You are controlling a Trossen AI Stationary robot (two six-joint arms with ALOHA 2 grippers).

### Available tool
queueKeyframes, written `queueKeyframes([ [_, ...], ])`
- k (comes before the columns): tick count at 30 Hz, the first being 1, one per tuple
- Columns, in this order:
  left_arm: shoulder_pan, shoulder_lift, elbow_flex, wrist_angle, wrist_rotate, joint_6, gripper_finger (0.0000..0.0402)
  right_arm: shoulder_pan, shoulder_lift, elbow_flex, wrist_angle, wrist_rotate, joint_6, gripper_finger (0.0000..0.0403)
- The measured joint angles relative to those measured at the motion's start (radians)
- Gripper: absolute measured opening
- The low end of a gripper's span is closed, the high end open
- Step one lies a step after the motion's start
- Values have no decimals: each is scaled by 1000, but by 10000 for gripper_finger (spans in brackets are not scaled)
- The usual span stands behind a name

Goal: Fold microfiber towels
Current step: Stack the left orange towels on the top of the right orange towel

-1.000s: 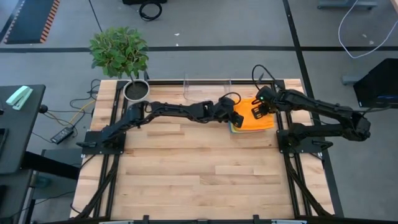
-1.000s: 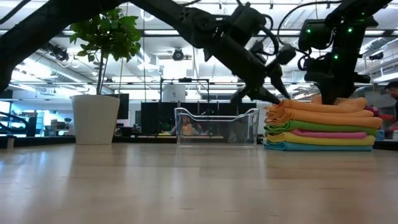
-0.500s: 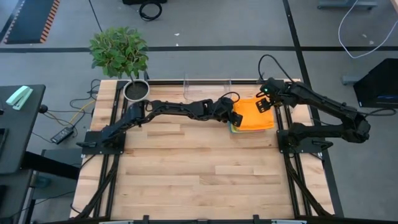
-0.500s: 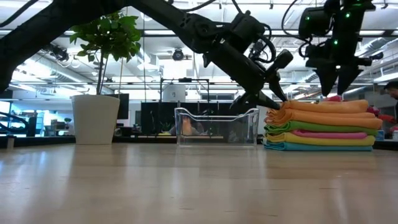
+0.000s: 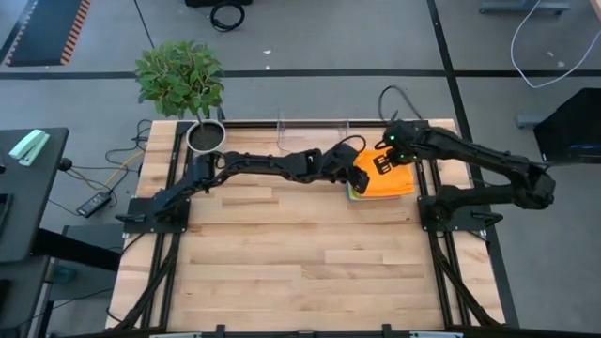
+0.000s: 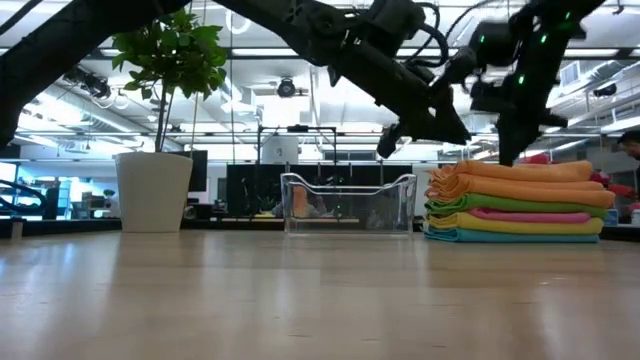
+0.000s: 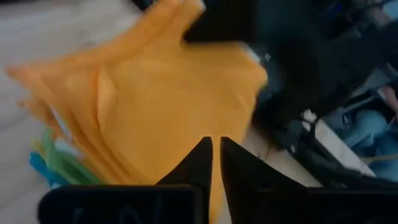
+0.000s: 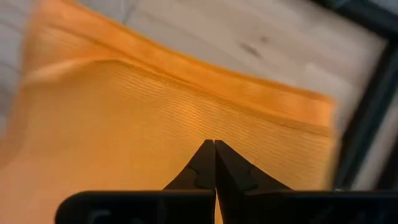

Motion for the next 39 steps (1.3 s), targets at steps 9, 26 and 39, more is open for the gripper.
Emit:
queueKeyframes([
  [9, -10, -4, -7, -239, -111, 55, 8, -2, 203, -128, 216, -35, 28, 3],
  [26, -195, -833, -773, -450, -463, 42, 7, 539, 287, -264, 550, 26, 688, 2],
  [39, -310, -1168, -1260, -195, -352, -217, 16, 819, 655, 116, 548, 134, 1126, 1],
])
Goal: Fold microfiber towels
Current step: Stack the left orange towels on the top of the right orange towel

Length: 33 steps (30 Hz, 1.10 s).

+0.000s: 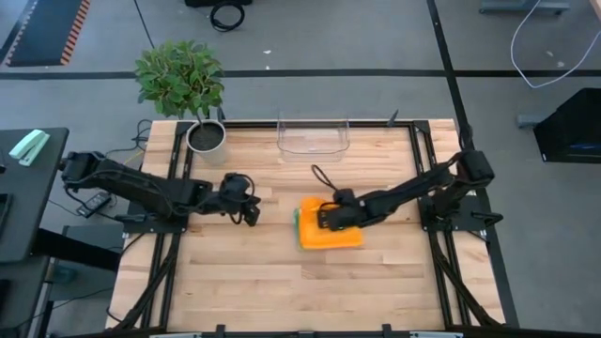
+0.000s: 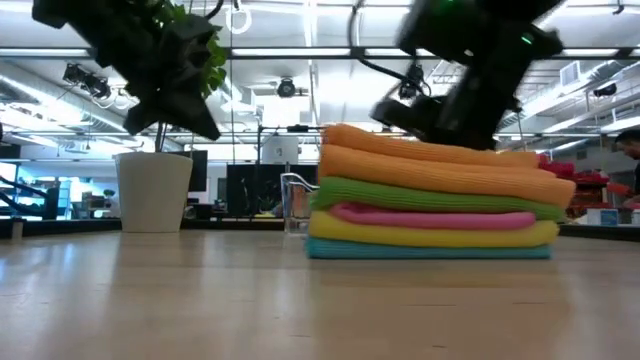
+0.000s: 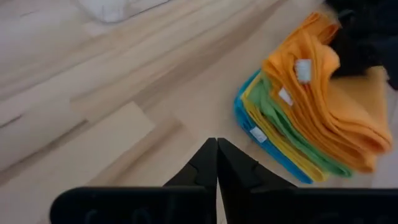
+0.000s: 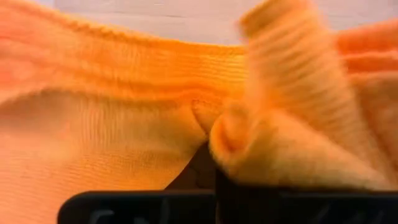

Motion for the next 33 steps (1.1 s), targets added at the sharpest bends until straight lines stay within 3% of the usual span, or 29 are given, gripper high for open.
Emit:
queueKeyframes([
  [6, -27, -1, -4, 49, -3, -27, 27, -16, 6, 241, -262, -6, -99, 1],
  [13, -63, 57, 1, 499, 57, 142, 21, -42, -109, 357, -471, 6, -231, 1],
  [18, 14, 259, 9, 697, 146, 106, 10, -72, -182, 263, -502, -31, -297, 1],
  [23, 45, 475, 97, 854, 285, 71, 6, -85, -236, 79, -290, -75, -364, 1],
  [26, 45, 564, 179, 818, 307, 53, 8, -90, -279, -19, -203, -83, -398, 1],
  [28, 50, 606, 220, 709, 305, 24, 9, -101, -302, -80, -190, -80, -416, 1],
  [31, 66, 650, 266, 572, 259, -31, 5, -120, -334, -162, -168, -63, -449, 1],
  [33, 79, 661, 276, 566, 219, -74, 6, -131, -358, -207, -133, -62, -494, 1],
])
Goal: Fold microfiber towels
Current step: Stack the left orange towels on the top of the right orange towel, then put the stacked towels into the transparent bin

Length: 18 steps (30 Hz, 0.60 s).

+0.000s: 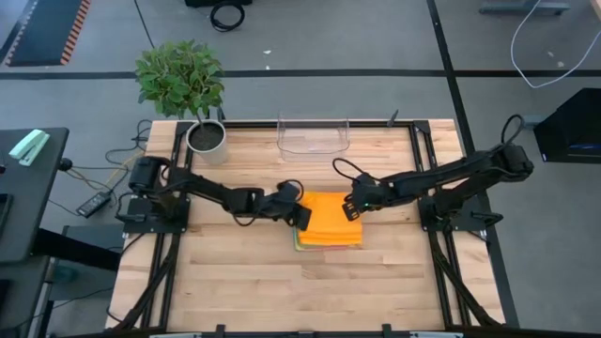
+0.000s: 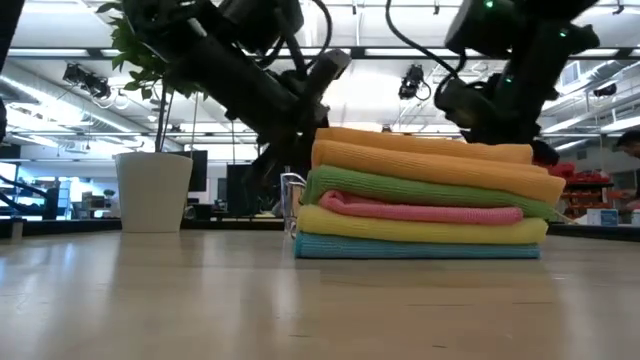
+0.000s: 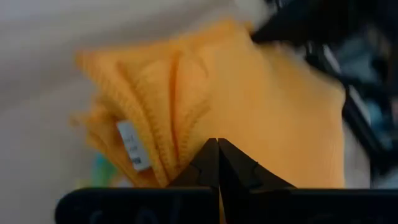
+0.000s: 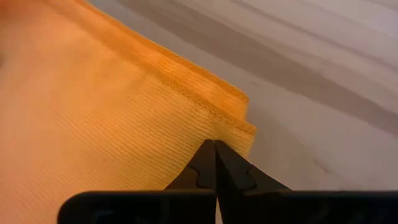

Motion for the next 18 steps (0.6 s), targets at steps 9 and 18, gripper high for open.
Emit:
queueKeyframes([
  [9, -7, -104, -3, -14, -71, -96, 8, -8, -152, -43, 60, 1, -77, 1],
  [18, -36, -347, -2, -305, -131, -212, 9, 55, -419, -42, -79, -34, 66, 8],
])
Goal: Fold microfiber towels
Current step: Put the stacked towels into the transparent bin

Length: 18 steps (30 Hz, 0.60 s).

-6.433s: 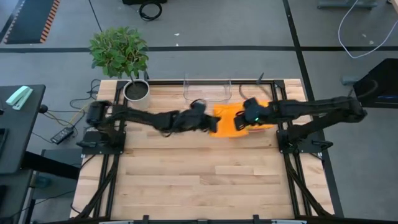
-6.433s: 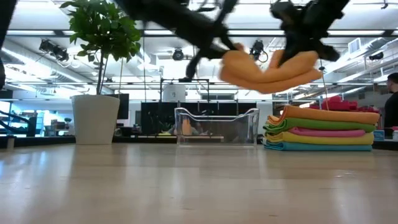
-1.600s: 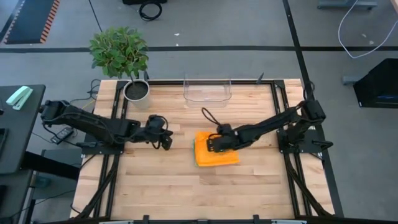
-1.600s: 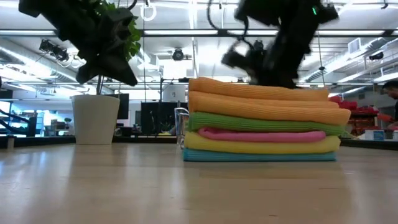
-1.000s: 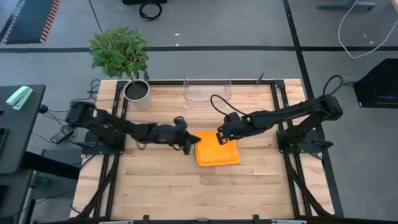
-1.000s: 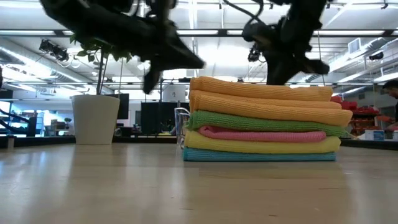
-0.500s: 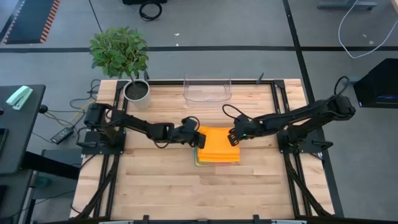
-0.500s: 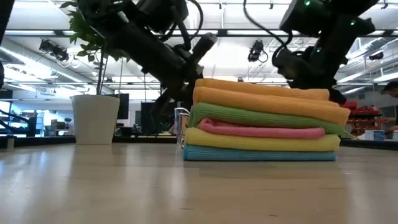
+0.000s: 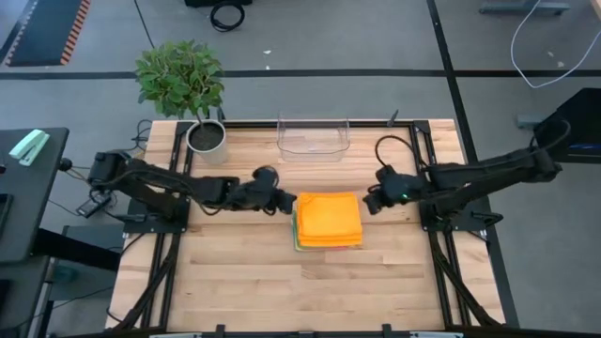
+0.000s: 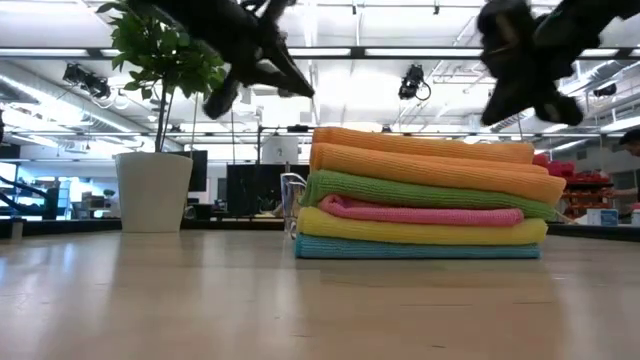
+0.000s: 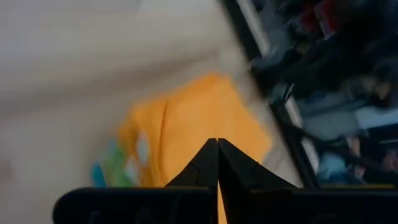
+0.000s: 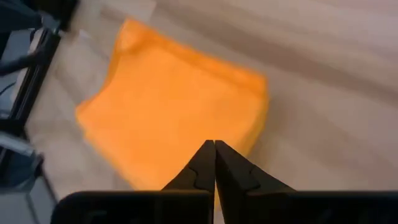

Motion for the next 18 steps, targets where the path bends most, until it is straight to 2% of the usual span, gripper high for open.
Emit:
queueKeyframes([
  [3, -54, -42, -28, -131, 9, -79, 37, 72, -28, 1, -53, 18, 91, 38],
  [7, -124, -70, -128, -122, 9, -181, 105, 144, -11, -15, -75, 66, 194, 104],
  [10, -165, -72, -238, 26, 1, -287, 161, 153, 8, -60, -26, 29, 235, 164],
  [15, -196, -33, -422, 477, -47, -378, 252, 157, 1, -180, 145, -4, 303, 251],
  [18, -194, 13, -460, 560, -59, -391, 297, 157, 1, -258, 303, -3, 347, 283],
])
